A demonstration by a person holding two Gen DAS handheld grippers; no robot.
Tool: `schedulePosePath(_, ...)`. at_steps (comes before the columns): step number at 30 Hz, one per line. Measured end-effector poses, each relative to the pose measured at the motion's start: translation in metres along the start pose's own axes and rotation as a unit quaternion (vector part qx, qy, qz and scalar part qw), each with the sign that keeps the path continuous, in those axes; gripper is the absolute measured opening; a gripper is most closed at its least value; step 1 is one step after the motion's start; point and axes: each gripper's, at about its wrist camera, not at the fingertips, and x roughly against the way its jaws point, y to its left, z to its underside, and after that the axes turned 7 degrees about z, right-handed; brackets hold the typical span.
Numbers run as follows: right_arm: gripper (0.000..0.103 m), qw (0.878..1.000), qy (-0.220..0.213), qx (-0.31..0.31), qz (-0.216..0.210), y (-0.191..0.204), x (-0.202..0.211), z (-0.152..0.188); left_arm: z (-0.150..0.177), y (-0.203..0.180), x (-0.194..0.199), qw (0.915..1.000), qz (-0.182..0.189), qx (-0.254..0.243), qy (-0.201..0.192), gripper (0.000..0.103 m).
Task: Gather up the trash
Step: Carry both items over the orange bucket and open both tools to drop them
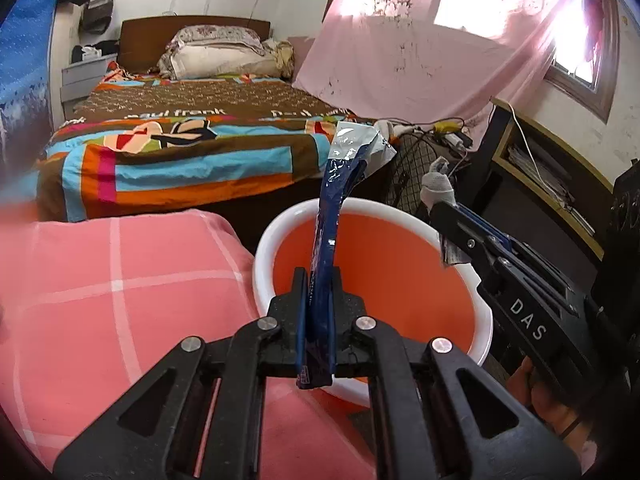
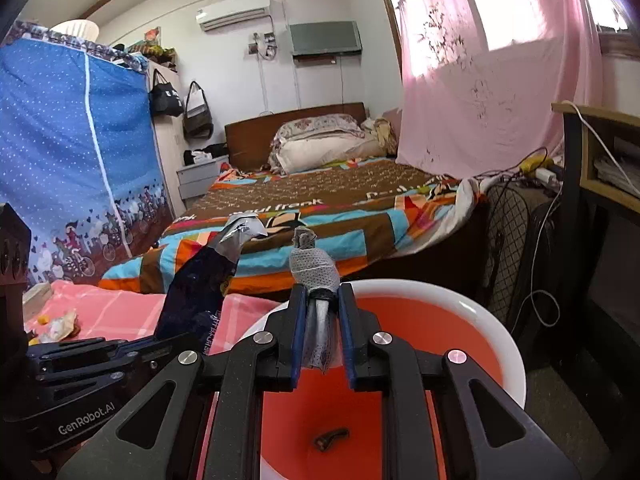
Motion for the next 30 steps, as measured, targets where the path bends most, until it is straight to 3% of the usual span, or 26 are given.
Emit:
schedulePosePath(16, 0.015, 0.999, 0.045, -0.005, 0.009, -0.005, -0.014, 0.005, 0.0, 0.0, -0.017, 0.9993, 0.001, 0.015, 0.036, 0.014)
schedulePosePath(25, 0.018, 0.998, 0.064, -0.015, 0.014, -0.011, -0.019, 0.007, 0.0, 0.007, -0.016, 0.9989, -0.001, 0.029, 0.037, 0.027)
schedulePosePath(30, 0.037, 0.998, 0.063, -0.022, 0.016, -0.012, -0.017, 0.006, -0.001, 0.012, -0.01, 0.999, -0.01, 0.035, 0.027, 0.036)
